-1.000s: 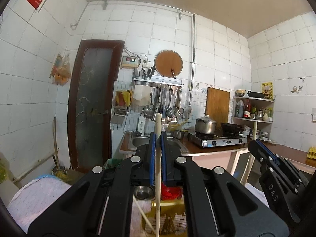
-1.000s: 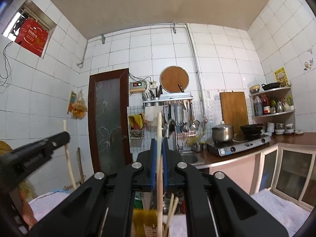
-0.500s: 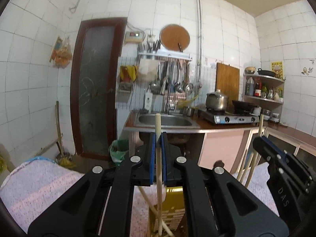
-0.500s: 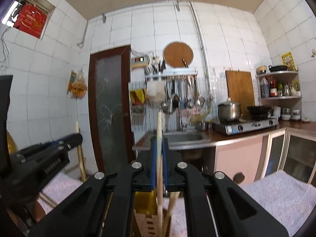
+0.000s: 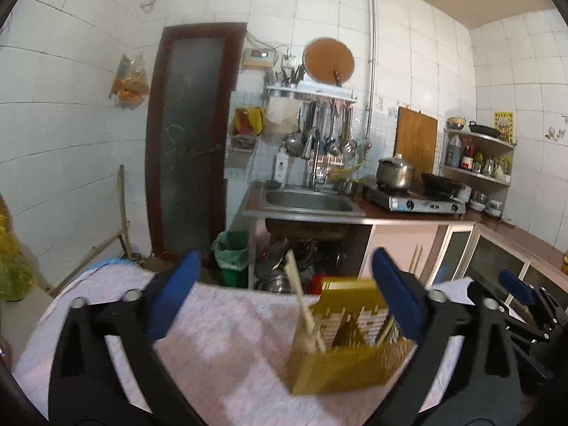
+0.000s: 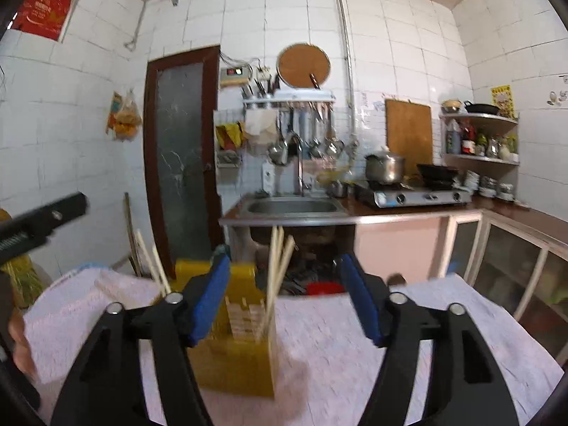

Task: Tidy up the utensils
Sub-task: 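Move the left tool to the green fork while the right tool approaches the black stick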

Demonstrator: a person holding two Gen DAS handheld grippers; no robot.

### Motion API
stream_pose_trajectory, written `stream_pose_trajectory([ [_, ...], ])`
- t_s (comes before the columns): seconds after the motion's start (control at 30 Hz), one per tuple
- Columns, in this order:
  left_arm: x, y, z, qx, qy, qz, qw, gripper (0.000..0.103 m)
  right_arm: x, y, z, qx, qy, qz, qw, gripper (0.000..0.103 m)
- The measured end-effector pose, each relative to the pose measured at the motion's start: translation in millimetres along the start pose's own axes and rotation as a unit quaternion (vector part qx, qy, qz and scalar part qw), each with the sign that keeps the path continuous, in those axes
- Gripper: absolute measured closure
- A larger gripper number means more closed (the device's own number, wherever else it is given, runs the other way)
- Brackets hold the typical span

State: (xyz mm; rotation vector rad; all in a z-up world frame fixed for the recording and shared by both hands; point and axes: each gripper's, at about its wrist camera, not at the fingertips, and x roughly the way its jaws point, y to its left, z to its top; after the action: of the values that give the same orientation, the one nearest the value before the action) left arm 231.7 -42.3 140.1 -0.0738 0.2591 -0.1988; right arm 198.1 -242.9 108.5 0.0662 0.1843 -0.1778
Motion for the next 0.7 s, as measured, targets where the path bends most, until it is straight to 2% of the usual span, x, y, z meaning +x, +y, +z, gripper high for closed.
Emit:
stream_pose_trajectory([
  [0.2,-27,12,-51,0.004,0.073,0.011,0.9973,0.005,-21,-2,-53,0.029,0.097,0.001,0.995,0.033],
  [0.37,-28,18,-104,0.013,0.144,0.029,0.9891,0.005,-20,8,-102,0.031,0.182,0.004,0.983,0.033],
  [0.53,-12,31,-149,0.006,0.204,0.046,0.9780,0.005,-10,23,-136,0.009,0.243,0.008,0.970,0.033],
  [0.63,-3,36,-166,0.008,0.224,0.058,0.9728,0.005,-9,30,-145,0.005,0.261,0.008,0.965,0.033],
  [0.7,6,39,-178,0.016,0.253,0.065,0.9652,0.005,-10,34,-152,0.000,0.271,0.006,0.962,0.033],
])
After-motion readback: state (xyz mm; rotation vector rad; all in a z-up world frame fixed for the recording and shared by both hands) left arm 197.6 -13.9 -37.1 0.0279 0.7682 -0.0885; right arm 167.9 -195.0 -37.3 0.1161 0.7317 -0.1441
